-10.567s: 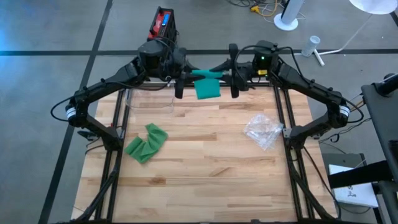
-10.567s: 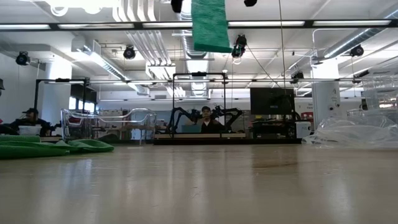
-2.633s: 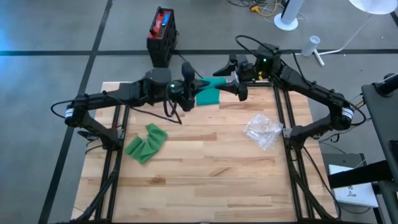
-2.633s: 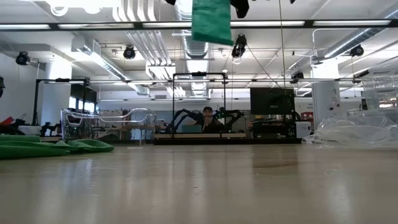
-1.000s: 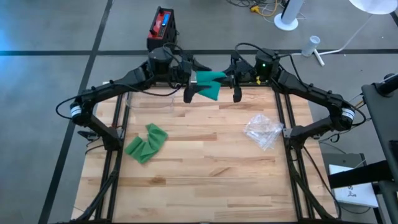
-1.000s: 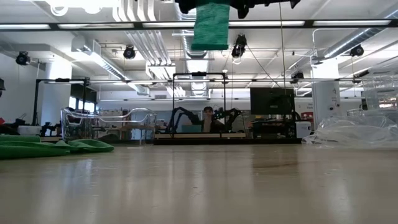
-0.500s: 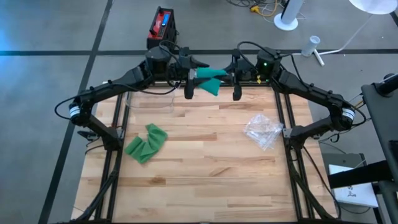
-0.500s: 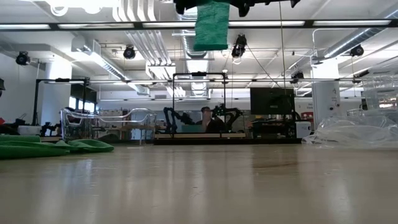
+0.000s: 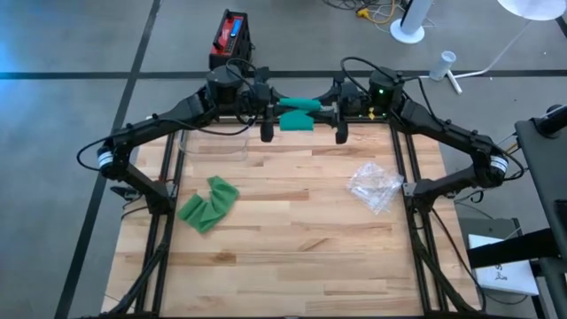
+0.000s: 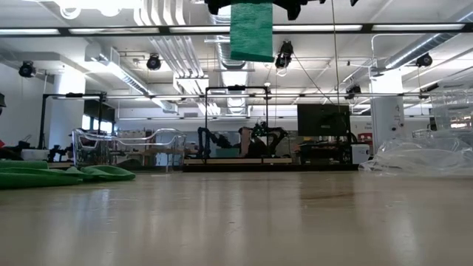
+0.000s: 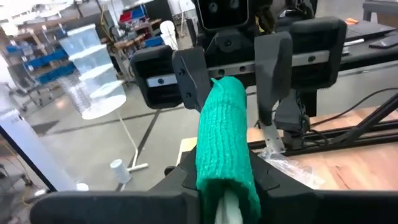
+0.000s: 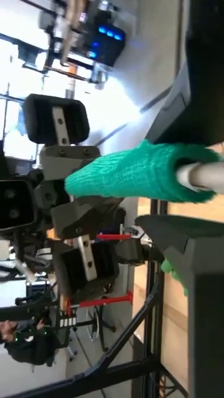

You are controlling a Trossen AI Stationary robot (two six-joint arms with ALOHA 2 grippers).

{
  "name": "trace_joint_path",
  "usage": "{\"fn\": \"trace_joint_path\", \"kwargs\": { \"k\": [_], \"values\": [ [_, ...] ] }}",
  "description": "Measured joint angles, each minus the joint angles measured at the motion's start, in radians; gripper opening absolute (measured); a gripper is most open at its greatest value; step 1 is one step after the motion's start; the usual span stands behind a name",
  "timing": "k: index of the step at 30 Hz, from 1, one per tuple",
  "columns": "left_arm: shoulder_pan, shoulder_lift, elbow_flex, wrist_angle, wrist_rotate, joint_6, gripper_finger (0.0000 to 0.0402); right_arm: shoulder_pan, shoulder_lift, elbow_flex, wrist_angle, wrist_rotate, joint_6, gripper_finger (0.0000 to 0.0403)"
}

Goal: Roll bandage
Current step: Roll the blue bandage

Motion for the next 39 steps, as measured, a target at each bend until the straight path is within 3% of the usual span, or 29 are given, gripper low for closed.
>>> {"fn": "trace_joint_path", "kwargs": {
  "k": [8, 18, 26, 31, 34, 39],
  "values": [
    [0.009, -0.002, 0.000, 0.002, 0.066, 0.036, 0.0027, 0.001, -0.020, -0.008, 0.040, -0.003, -0.051, 0.0208],
    [0.007, -0.002, 0.000, 0.002, 0.085, 0.029, 0.0027, 0.001, 0.030, -0.008, 0.110, 0.048, -0.085, 0.0202],
    [0.008, -0.002, -0.005, 0.010, 0.087, 0.013, 0.0029, 0.001, -0.040, -0.009, 0.060, 0.053, -0.165, 0.0207],
    [0.028, 0.025, -0.140, 0.276, 0.211, 0.012, 0.0024, 0.002, -0.099, -0.009, -0.125, 0.122, -0.186, 0.0205],
    [0.041, 0.051, -0.207, 0.431, 0.222, 0.004, 0.0026, 0.016, -0.136, -0.019, -0.227, 0.205, -0.188, 0.0200],
    [0.054, 0.110, -0.219, 0.474, 0.230, -0.015, 0.0025, 0.049, -0.183, -0.081, -0.235, 0.262, -0.157, 0.0200]
  ]
}}
